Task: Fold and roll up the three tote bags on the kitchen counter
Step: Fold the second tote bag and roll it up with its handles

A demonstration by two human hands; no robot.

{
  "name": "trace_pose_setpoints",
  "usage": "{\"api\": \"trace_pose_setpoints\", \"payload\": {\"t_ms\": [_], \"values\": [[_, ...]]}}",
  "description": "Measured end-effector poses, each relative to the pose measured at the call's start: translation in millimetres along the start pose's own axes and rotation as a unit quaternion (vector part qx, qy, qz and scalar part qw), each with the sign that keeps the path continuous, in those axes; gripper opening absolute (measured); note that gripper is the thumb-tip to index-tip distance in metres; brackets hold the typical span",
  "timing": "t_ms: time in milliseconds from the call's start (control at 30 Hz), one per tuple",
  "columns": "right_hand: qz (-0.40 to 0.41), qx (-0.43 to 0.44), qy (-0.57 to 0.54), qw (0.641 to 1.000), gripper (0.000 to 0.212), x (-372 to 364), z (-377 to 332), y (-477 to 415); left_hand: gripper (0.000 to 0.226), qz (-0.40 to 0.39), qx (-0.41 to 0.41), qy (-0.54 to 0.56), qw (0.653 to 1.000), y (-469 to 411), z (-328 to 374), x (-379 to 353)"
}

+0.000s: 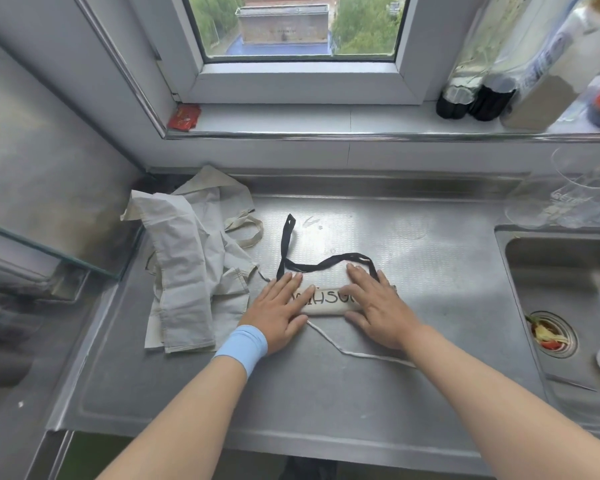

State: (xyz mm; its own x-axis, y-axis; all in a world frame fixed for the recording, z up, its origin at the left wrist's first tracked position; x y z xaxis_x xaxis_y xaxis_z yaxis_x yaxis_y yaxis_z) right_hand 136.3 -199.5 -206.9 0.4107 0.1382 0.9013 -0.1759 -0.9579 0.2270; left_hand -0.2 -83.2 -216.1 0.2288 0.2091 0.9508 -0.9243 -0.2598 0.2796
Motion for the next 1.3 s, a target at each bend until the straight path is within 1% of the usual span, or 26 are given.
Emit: {"api": "trace_pose_setpoints", "payload": {"t_ms": [67,133,167,233,267,367,400,500,567,667,733,800,867,900,933,1000,1033,1067,1133,1167,1267,1300], "values": [[0.027,0.023,0.043,0.998,0.037,8.5,-4.4,1.9,0.058,0.016,0.015,-0.022,1.0,-1.4,3.7,7.7],[0.065,0.035,0.116,0.991,0.036,19.8,-12.5,1.4,0.056,0.039,0.026,-0.049,0.998,-3.8,11.5,21.5],[0.078,0.038,0.144,0.986,0.033,24.1,-18.1,1.0,0.056,0.037,0.026,-0.066,0.997,-5.8,15.6,26.2],[0.098,0.056,0.184,0.976,0.017,27.0,-31.4,1.0,0.057,0.01,0.026,-0.079,0.996,-7.9,19.5,28.9],[0.094,0.057,0.196,0.974,0.012,25.9,-35.1,0.7,0.057,0.004,0.028,-0.073,0.997,-7.4,19.7,29.1],[0.071,0.007,0.182,0.981,0.033,24.9,-30.4,1.4,0.049,0.016,0.036,-0.033,0.999,-6.3,14.9,36.8],[0.064,-0.01,0.172,0.983,0.034,26.0,-28.1,1.3,0.042,0.022,0.043,-0.008,0.999,-6.5,11.7,38.5],[0.013,-0.075,0.123,0.99,0.028,22.7,-14.7,-4.8,0.022,0.055,0.044,0.053,0.996,-10.2,4.6,43.5],[0.016,-0.113,0.078,0.99,0.03,26.0,-8.0,-6.8,0.017,0.056,0.079,0.083,0.992,-12.2,-4.0,44.1],[0.007,-0.141,0.039,0.989,0.029,26.0,3.1,-10.3,0.022,0.007,0.113,0.106,0.988,-22.2,-13.1,36.2],[0.01,-0.164,-0.02,0.986,0.025,29.5,10.0,-13.7,0.023,-0.021,0.125,0.119,0.985,-26.3,-15.8,34.4],[0.017,-0.174,-0.027,0.984,0.029,35.5,11.1,-18.5,0.022,-0.018,0.136,0.112,0.984,-29.3,-16.4,38.8],[0.01,-0.176,0.021,0.984,0.033,38.2,9.3,-24.9,0.02,0.016,0.147,0.068,0.987,-31.1,-14.1,49.3],[0.017,-0.168,0.047,0.985,0.032,40.5,5.6,-27.8,0.021,0.033,0.135,0.052,0.989,-34.0,-7.9,54.6],[0.038,-0.146,0.061,0.987,0.031,43.9,-1.6,-30.0,0.025,0.043,0.103,0.037,0.993,-37.5,2.9,58.5],[0.1,-0.077,0.059,0.99,0.026,48.1,-19.2,-31.3,0.042,0.041,0.018,0.028,0.999,-42.0,28.4,55.1],[0.131,-0.047,0.052,0.989,0.025,48.4,-26.2,-28.1,0.047,0.049,-0.007,0.035,0.998,-41.8,34.5,51.5],[0.152,-0.027,0.038,0.987,0.029,46.1,-30.0,-23.7,0.049,0.055,-0.018,0.045,0.997,-38.8,36.3,47.1],[0.139,-0.025,-0.005,0.99,0.041,33.1,-26.7,-16.9,0.052,0.014,0.003,0.043,0.999,-33.8,30.8,32.3],[0.117,-0.029,-0.012,0.993,0.046,25.9,-21.6,-16.2,0.055,-0.013,0.01,0.023,1.0,-32.4,27.9,24.4],[0.043,-0.021,0.044,0.998,0.057,5.6,-8.9,-11.9,0.063,-0.044,0.002,-0.018,0.999,-29.1,21.2,11.5],[0.027,-0.02,0.044,0.998,0.062,4.0,-6.9,-12.0,0.064,-0.05,-0.008,-0.018,0.999,-31.4,18.8,9.8]]}}
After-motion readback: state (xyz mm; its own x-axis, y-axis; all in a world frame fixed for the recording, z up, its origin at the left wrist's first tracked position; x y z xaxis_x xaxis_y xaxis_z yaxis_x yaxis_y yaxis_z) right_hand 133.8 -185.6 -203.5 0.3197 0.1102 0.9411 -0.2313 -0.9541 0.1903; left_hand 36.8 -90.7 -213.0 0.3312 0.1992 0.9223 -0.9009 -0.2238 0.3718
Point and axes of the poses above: each hand's wrist, its own y-axis away from the middle knuckle, its own x-axis out of the back of the hand, z = x × y, the point moved 9 cm from there along -y, towards the middle knuckle, and after that the axes turned 5 degrees about -z, right-handed, at the moved point
